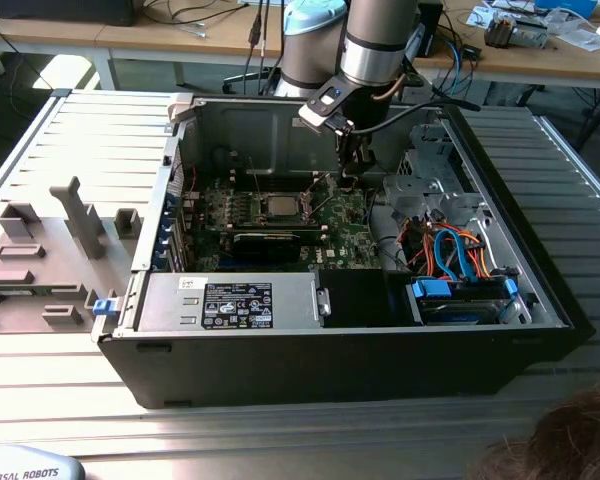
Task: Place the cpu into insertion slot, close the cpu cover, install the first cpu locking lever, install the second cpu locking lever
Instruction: 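Close the cpu cover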
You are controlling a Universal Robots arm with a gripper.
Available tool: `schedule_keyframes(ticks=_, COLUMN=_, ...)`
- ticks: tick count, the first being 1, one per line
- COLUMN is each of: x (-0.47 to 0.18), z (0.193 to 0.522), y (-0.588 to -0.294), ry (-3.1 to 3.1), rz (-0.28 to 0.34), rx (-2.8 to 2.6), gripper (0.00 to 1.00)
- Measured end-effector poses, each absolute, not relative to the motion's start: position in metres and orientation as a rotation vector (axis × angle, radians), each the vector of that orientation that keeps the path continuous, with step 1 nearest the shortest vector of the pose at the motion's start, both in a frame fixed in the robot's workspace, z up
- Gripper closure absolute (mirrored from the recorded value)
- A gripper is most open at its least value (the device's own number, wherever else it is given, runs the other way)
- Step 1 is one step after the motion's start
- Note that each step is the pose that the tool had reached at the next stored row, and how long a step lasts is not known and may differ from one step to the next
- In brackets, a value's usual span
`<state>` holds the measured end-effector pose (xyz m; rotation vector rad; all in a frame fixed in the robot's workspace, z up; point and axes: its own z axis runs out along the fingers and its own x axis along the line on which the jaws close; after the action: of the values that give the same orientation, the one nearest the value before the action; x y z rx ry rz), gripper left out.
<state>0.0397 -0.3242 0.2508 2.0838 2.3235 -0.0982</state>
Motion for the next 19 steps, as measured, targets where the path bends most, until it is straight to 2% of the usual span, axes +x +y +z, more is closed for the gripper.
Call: schedule_keyframes(ticks=19, x=0.0382, z=0.2507, y=-0.3242, ry=2.315, rz=-0.116, rx=2.077, gripper=0.89)
